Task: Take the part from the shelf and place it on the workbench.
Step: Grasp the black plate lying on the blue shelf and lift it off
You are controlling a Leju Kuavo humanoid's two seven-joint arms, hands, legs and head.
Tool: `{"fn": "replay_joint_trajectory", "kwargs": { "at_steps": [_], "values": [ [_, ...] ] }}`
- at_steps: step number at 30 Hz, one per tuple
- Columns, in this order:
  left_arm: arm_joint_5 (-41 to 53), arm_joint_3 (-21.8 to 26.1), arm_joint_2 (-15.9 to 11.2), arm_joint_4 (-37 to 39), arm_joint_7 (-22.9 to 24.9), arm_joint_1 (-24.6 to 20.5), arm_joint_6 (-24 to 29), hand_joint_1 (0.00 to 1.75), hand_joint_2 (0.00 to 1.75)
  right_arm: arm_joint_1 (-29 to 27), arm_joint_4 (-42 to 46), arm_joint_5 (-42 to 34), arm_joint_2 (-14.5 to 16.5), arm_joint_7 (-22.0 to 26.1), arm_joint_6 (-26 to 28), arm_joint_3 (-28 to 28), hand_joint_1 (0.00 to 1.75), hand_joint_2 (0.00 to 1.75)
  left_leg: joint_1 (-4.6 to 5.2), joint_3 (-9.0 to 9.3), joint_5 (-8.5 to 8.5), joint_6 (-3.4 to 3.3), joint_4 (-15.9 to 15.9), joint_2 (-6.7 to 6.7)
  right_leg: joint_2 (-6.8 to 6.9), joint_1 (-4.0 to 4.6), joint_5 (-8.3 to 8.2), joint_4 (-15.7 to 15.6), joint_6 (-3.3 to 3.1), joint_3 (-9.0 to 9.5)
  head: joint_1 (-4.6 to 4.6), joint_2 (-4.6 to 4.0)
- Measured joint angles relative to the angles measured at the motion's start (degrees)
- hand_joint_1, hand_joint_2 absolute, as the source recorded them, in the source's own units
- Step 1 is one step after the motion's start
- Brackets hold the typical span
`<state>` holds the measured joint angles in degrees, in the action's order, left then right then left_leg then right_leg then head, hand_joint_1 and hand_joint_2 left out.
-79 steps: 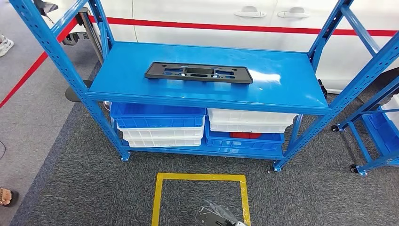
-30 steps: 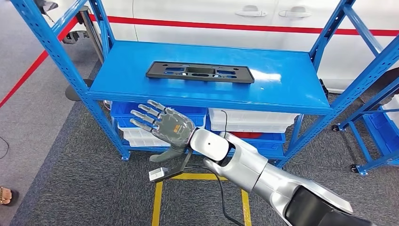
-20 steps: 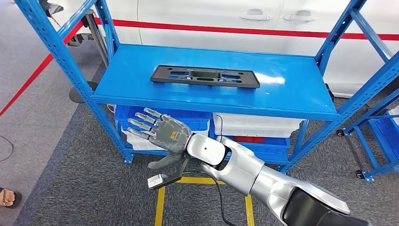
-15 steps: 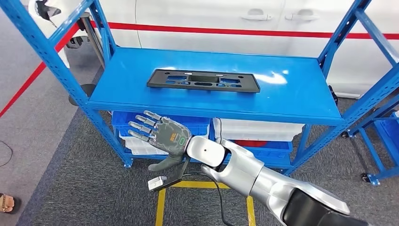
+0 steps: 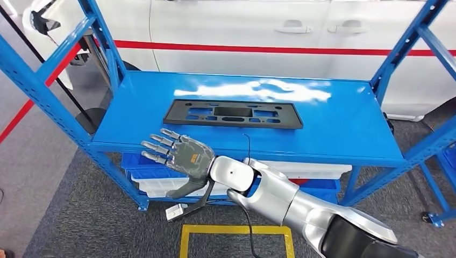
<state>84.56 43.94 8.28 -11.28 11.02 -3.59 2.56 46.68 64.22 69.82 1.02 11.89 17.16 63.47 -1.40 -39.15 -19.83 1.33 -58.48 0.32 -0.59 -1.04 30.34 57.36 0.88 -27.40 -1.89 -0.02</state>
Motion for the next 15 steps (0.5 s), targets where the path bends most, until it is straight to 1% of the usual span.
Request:
{"fn": "replay_joint_trajectory", "kwargs": {
  "at_steps": [2,3,4,5,6,7,8,9,10,11,12,13,14,15],
  "values": [
    [0.1,0.0,0.0,0.0,0.0,-0.1,0.0,0.0,0.0,0.3,0.0,-0.3,0.0,0.1,-0.1,0.1,0.0,0.0,0.08,0.11,-0.45,-1.01,-0.3,-0.26,0.07,-0.13,0.77,-0.2,0.79,0.28,-0.01,0.0],
    [0.1,0.0,0.0,0.0,0.0,-0.1,0.0,0.0,0.0,0.4,0.0,-0.5,0.1,0.0,-0.1,0.1,0.0,0.0,0.07,0.31,-0.72,-1.43,-0.2,-0.32,0.16,-0.25,1.32,0.5,1.03,0.15,0.0,0.0],
    [0.1,0.0,0.0,0.0,0.0,-0.2,0.0,0.0,0.0,0.6,0.0,-0.7,0.1,0.0,-0.1,0.1,0.0,0.0,0.03,0.62,-0.97,-1.86,-0.1,-0.34,0.22,-0.31,2.29,2.4,1.21,-0.72,0.0,0.0],
    [0.1,0.0,0.0,0.0,0.0,-0.4,0.1,0.0,0.0,0.7,-0.1,-0.9,0.1,0.0,-0.1,0.1,0.0,0.0,0.08,0.9,-1.22,-2.23,0.0,-0.35,0.28,-0.31,3.65,5.6,1.29,-2.5,0.01,0.0],
    [0.1,0.0,0.0,0.0,0.0,-0.5,0.1,0.0,0.0,0.7,-0.1,-1.1,0.1,-0.1,-0.1,0.2,0.0,0.0,0.2,1.11,-1.51,-2.52,0.0,-0.37,0.3,-0.26,5.08,9.7,1.32,-5.06,0.01,0.0],
    [0.1,0.0,0.0,0.0,0.0,-0.6,0.1,0.0,0.0,0.7,-0.2,-1.2,0.0,-0.2,-0.2,0.3,0.0,0.0,0.34,1.3,-1.79,-2.71,0.0,-0.42,0.3,-0.21,6.15,13.8,1.32,-7.88,0.01,0.0],
    [0.2,0.0,0.0,0.0,-0.1,-0.7,0.0,0.0,0.0,0.7,-0.4,-1.3,0.0,-0.2,-0.2,0.4,0.0,0.0,0.5,1.52,-2.06,-2.8,0.0,-0.49,0.3,-0.17,6.32,16.5,1.27,-10.18,0.01,0.0],
    [0.2,0.0,0.0,0.0,-0.1,-0.7,0.0,0.0,0.0,0.7,-0.6,-1.4,0.0,-0.3,-0.3,0.4,0.0,0.0,0.66,1.84,-2.34,-2.84,0.0,-0.58,0.3,-0.13,5.24,17.2,1.11,-11.52,0.01,0.0],
    [0.3,0.0,0.0,0.0,-0.2,-0.7,0.0,0.0,0.0,0.8,-0.7,-1.5,0.0,-0.3,-0.4,0.5,0.0,0.0,0.83,2.26,-2.64,-2.83,0.0,-0.68,0.3,-0.01,2.97,15.5,0.8,-11.68,0.01,0.0],
    [0.3,0.0,0.0,0.0,-0.2,-0.7,0.0,0.0,0.0,1.1,-1.0,-1.7,0.0,-0.4,-0.6,0.5,0.0,0.0,0.99,2.76,-2.95,-2.81,0.0,-0.75,0.3,0.18,0.01,11.9,0.33,-10.83,0.01,0.0],
    [0.4,0.1,0.1,0.0,-0.3,-0.7,0.0,0.0,0.0,1.4,-1.4,-1.8,0.1,-0.4,-0.8,0.5,0.0,0.0,1.14,3.18,-3.23,-2.75,0.0,-0.79,0.3,0.46,-2.6,7.9,-0.28,-9.6,0.01,0.0],
    [0.5,0.1,0.2,0.0,-0.3,-0.7,-0.1,0.0,0.0,1.9,-1.9,-1.9,0.2,-0.4,-1.1,0.5,0.0,0.0,1.3,3.44,-3.46,-2.62,-0.1,-0.85,0.34,0.69,-4.4,4.5,-0.76,-8.47,0.02,0.0],
    [0.6,0.0,0.2,0.0,-0.4,-0.7,-0.1,0.0,0.0,2.5,-2.5,-2.0,0.4,-0.4,-1.4,0.5,0.0,0.0,1.4,3.52,-3.65,-2.46,-0.1,-0.89,0.36,0.84,-5.33,2.3,-1.01,-7.74,0.02,0.0],
    [0.7,0.0,0.3,0.0,-0.4,-0.8,-0.1,0.0,0.0,3.1,-3.4,-2.2,0.8,-0.5,-1.7,0.4,0.0,0.0,1.45,3.49,-3.79,-2.33,-0.2,-0.9,0.34,0.92,-5.4,1.4,-0.98,-7.47,0.03,0.0]
  ]
}}
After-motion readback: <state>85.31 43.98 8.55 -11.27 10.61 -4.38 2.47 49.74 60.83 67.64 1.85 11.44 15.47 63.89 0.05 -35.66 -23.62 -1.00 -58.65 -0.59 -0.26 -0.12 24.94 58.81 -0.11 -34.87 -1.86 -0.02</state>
